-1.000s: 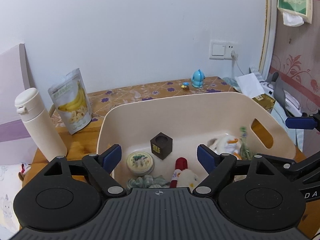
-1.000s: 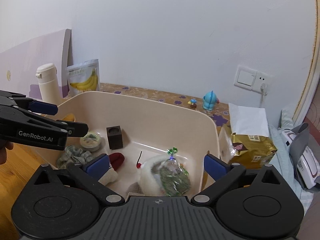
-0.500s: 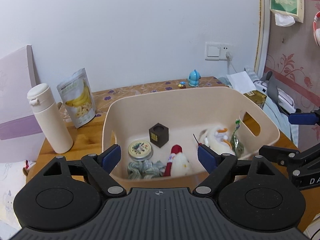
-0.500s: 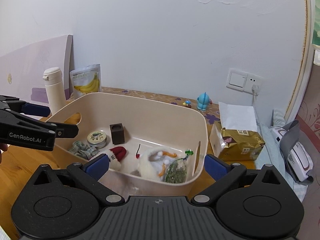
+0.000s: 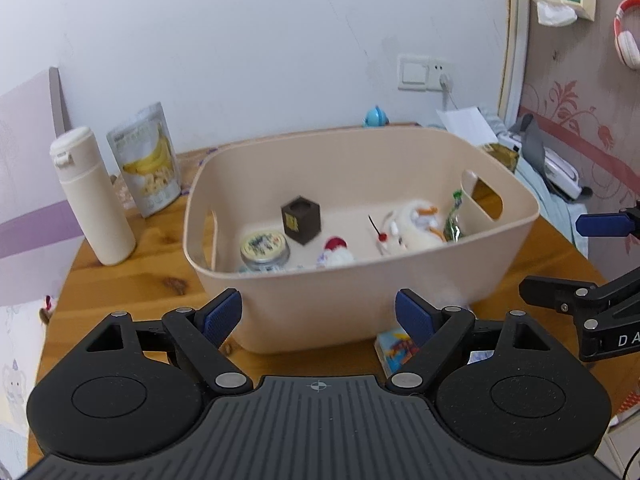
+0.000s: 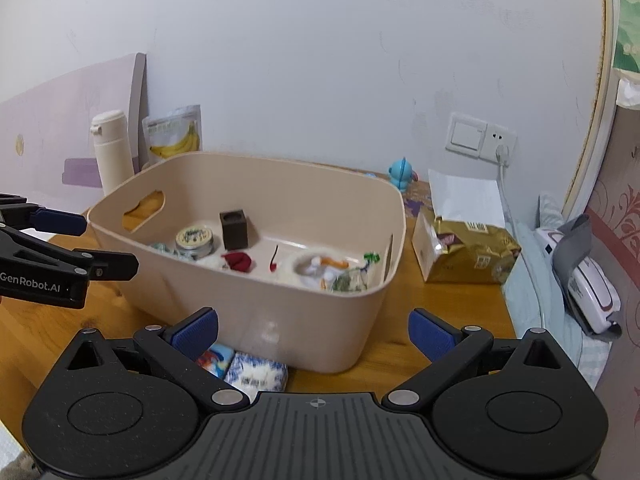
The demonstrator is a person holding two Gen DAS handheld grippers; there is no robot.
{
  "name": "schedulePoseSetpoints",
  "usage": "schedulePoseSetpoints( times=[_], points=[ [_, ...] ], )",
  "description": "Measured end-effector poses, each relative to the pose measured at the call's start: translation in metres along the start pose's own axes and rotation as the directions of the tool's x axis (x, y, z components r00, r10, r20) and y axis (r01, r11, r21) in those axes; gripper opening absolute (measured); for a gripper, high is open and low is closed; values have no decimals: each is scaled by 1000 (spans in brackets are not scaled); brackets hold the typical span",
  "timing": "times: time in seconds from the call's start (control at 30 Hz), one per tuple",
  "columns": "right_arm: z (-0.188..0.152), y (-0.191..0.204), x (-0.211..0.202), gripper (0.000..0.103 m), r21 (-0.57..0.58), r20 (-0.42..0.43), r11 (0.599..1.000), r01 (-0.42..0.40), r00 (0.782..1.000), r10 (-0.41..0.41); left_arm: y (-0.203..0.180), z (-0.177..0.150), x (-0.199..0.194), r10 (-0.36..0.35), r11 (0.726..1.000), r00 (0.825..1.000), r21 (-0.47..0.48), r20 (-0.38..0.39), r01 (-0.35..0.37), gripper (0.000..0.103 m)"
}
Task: Organize objects
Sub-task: 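Withdraw both grippers and move toward the two tissue packs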
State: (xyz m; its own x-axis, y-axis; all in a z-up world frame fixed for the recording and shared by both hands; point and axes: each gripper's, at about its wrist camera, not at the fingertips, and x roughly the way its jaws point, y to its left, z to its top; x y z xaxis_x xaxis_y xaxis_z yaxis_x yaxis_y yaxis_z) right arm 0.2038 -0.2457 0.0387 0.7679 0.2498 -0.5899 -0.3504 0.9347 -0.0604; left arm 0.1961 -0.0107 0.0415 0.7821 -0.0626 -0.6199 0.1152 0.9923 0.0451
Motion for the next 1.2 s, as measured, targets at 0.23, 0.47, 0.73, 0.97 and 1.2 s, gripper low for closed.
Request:
schedulePoseSetpoints(
  times=[0.23,0.47,0.73,0.97,1.2],
  points=[
    [-20,-2,5,103,14,-46,1000,0,999,0,-8,-18,10,-25,1000,998,-16,-53,24,86],
    [-40,-1,15,103,14,-96,1000,-7,995,8,-15,-29,24,-57,998,993,-28,-106,54,86],
    [-58,-2,31,103,22,-154,1000,0,988,3,-32,-37,42,-95,995,985,-36,-147,91,86],
    [-68,-5,45,103,29,-191,1000,8,982,-2,-37,-40,58,-137,990,974,-69,-180,126,85],
    [-70,-2,53,103,28,-210,1000,-2,978,7,-39,-41,69,-144,988,969,-80,-200,131,86]
  ],
)
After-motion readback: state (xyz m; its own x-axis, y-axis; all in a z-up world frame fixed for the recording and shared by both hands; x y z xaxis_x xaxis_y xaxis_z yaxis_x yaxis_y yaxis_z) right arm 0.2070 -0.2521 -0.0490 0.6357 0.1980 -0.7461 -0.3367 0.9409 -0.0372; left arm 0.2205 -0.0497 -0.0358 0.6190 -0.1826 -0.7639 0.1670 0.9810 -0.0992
